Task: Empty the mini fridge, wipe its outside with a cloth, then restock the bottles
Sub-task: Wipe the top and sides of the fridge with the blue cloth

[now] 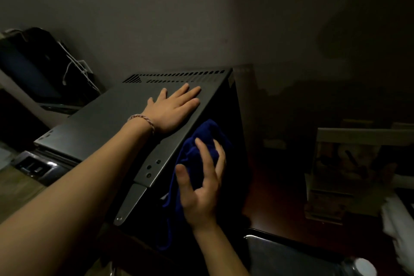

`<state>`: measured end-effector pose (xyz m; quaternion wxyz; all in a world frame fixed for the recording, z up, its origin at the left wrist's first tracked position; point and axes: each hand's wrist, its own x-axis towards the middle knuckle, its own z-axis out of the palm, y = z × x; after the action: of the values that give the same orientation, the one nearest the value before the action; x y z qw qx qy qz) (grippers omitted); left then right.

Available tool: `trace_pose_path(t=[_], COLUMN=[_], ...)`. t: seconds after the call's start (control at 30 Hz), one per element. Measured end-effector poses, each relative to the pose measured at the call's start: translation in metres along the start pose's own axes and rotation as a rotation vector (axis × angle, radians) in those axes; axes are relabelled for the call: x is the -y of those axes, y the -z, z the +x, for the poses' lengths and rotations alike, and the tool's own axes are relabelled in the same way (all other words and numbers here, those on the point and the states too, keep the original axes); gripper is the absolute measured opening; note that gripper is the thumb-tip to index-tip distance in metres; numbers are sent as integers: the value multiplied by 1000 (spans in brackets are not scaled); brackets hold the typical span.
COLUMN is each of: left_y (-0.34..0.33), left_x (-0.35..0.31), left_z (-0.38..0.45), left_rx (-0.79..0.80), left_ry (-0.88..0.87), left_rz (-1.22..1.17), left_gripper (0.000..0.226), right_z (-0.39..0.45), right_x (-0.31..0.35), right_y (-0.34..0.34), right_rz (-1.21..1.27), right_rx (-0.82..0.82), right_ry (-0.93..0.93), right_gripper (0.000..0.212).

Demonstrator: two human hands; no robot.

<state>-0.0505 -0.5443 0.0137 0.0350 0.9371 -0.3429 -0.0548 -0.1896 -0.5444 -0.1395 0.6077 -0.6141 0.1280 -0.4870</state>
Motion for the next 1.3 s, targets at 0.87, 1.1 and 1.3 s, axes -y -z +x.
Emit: trace_pose_path(t=[0.87,1.1,1.3], left_y=[-2,-1,-1], left_x=[2,0,3], left_z=[2,-1,2], left_rx=[-17,-14,3], left_ry=[-14,-5,-18], left_rz=[-12,3,48], left_gripper=[49,49,55], right_z=[14,-17,77], right_x=[-105,-11,-12], right_y=[23,-1,-10], right_rz=[43,49,55], right_rx=[-148,-53,-87], right_ry=[-413,-29,111], right_gripper=[65,49,49])
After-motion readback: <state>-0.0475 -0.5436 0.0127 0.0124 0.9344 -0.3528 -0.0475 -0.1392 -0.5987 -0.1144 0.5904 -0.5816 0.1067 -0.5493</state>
